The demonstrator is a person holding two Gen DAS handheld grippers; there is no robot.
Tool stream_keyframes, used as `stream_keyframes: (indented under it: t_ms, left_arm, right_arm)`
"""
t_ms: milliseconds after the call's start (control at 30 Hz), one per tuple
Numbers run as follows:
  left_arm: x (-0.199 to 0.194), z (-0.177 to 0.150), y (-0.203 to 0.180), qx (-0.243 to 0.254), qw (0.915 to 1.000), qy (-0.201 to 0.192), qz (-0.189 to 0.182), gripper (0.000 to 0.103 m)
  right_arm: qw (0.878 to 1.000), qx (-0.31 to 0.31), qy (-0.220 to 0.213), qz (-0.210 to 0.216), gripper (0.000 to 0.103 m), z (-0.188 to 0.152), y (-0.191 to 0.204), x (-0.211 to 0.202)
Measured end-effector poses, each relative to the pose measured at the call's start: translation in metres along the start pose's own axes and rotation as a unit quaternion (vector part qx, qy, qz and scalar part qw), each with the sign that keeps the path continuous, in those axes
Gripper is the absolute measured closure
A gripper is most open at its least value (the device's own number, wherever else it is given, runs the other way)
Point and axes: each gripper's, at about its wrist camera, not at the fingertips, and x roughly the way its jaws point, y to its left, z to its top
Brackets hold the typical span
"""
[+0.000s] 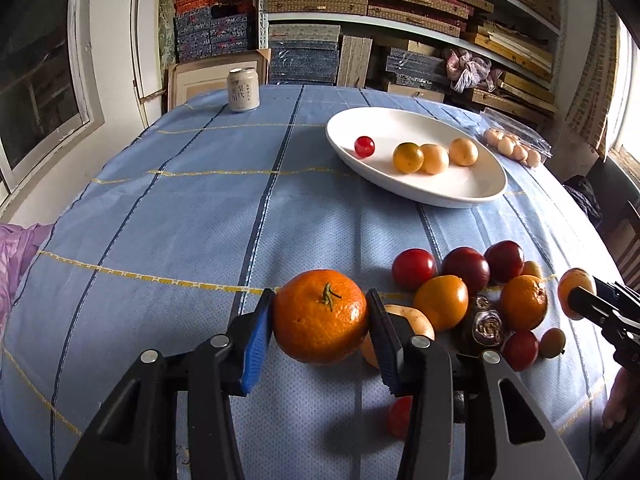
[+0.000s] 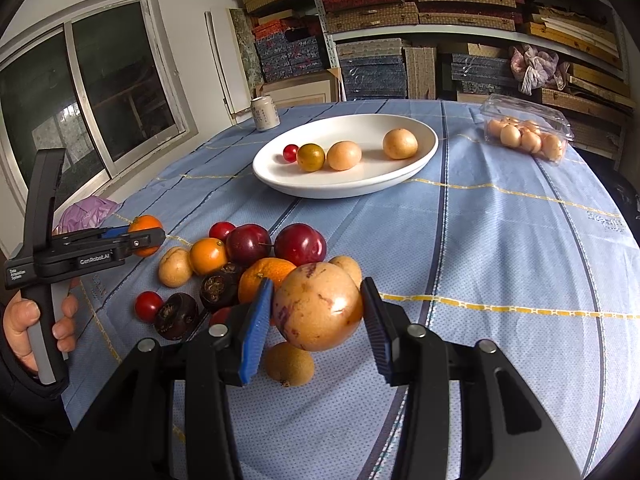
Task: Organize fruits
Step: 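Grasp the stemmed mandarin with the left tool while the right tool holds its fruit, then lower both fruits onto the white plate and open both tools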
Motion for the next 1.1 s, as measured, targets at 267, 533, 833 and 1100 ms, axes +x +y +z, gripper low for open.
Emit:
stream_keyframes:
  t_ms: [267,533,833,1100]
  left_arm:
    - [-0.015,-0.002,-0.004,0.004,0.9999,-0.013,-0.005,0.057]
    - [-0.036,0.008,-0.011,0.015,0.9992,-0.036,-0.009,0.057]
    - [-0.052,0.014,-0.017,0.021,0.9981,-0.054,-0.019,0.057]
    - [-0.069,0.03,-0.019,0.028,0.9967,-0.072,-0.027,0.057]
  right_arm:
    - [1.0,-0.001,-0.001,-0.001,0.06,0.0,0.001,-0.001]
    - [1.0,-0.002,-0.001,-0.003,0.06,0.003,0.004,-0.003]
    - [1.0,-0.001,-0.011,-0.005,0.06,0.012,0.012,-0.022]
    - [1.0,-0.003,-0.026,-0.008,0.06,0.042,0.017,-0.043]
